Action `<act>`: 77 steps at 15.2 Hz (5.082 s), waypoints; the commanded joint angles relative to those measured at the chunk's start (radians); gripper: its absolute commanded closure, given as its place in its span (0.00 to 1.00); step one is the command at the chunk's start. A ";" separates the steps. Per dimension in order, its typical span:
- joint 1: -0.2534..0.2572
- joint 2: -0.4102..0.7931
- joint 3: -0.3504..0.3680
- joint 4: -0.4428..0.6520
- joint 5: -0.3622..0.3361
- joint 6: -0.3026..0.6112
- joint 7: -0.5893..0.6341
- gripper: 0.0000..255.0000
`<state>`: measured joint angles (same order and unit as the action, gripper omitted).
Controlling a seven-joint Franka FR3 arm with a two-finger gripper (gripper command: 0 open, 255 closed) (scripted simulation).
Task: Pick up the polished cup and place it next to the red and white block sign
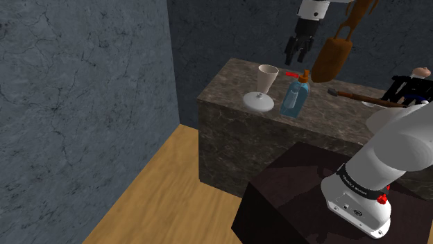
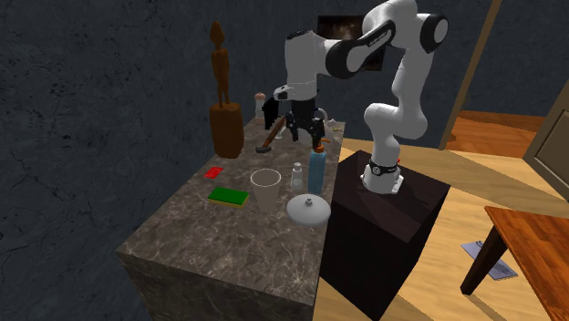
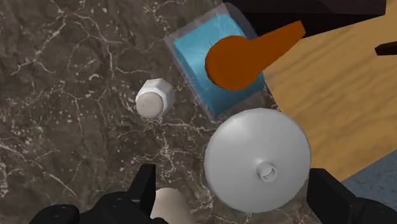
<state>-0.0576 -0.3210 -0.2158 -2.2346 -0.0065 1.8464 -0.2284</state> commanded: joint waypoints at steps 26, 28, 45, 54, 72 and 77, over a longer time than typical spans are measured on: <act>-0.060 0.576 -0.092 0.336 0.246 0.246 -0.334 0.00; -0.060 0.576 -0.092 0.336 0.246 0.246 -0.334 0.00; -0.057 0.544 -0.097 0.376 0.227 0.176 -0.315 1.00; -0.056 0.507 -0.102 0.451 0.206 0.068 -0.291 1.00; -0.062 0.487 -0.108 0.667 0.190 -0.164 -0.256 1.00; -0.067 0.495 -0.110 0.745 0.191 -0.234 -0.249 1.00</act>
<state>-0.1222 0.1698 -0.3245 -1.5104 0.1837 1.6293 -0.4780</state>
